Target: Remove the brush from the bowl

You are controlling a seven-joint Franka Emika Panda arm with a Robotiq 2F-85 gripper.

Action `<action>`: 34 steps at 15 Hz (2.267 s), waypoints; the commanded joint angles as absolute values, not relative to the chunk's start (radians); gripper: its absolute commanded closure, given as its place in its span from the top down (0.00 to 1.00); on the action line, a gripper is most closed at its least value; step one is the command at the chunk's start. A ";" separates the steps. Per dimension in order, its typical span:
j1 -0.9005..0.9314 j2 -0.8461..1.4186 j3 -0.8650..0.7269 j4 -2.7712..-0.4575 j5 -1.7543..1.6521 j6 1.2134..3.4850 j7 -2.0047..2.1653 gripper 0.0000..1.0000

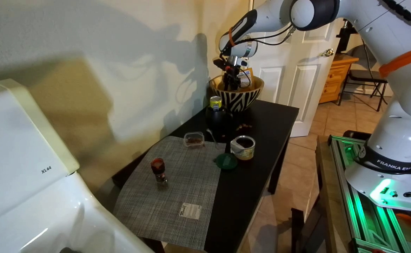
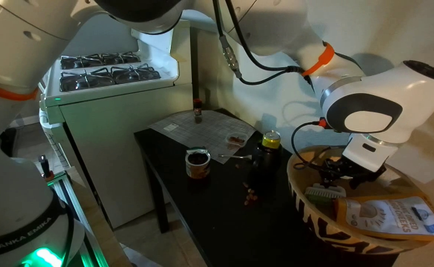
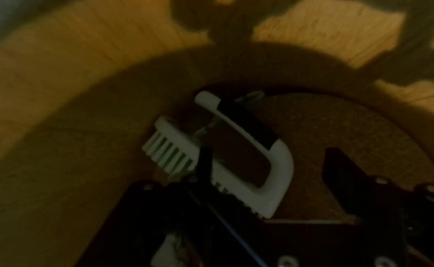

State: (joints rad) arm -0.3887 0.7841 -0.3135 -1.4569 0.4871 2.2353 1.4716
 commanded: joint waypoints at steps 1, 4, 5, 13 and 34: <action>-0.402 0.827 -0.301 -1.417 0.509 2.300 1.644 0.67; -0.404 0.832 -0.311 -1.411 0.498 2.327 1.762 0.39; -0.404 0.828 -0.317 -1.411 0.493 2.326 1.791 0.32; -0.402 0.789 -0.366 -1.411 0.449 2.205 2.027 0.00; -0.450 0.890 -0.276 -1.269 0.371 2.145 2.181 1.00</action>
State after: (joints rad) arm -0.4294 0.8508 -0.2795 -1.3365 0.4161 2.1988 2.1986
